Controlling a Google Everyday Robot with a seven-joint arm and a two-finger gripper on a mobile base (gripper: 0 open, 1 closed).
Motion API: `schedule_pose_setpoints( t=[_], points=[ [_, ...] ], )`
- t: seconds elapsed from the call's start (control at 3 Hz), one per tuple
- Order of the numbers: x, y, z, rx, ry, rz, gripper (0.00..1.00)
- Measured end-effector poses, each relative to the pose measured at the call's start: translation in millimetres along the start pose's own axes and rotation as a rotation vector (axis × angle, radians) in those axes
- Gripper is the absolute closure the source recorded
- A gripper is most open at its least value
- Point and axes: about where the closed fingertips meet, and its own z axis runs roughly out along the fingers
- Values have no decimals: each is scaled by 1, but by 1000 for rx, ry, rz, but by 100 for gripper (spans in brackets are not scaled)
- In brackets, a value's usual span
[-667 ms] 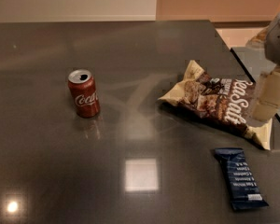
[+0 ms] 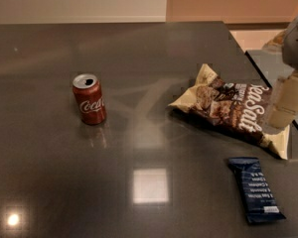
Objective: Move brown chip bag near coke can
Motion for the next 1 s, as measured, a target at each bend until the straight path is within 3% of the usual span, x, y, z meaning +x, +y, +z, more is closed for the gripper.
schedule_pose_setpoints(
  t=[1.0],
  points=[
    [35, -35, 61, -10, -16, 20, 0]
  ],
)
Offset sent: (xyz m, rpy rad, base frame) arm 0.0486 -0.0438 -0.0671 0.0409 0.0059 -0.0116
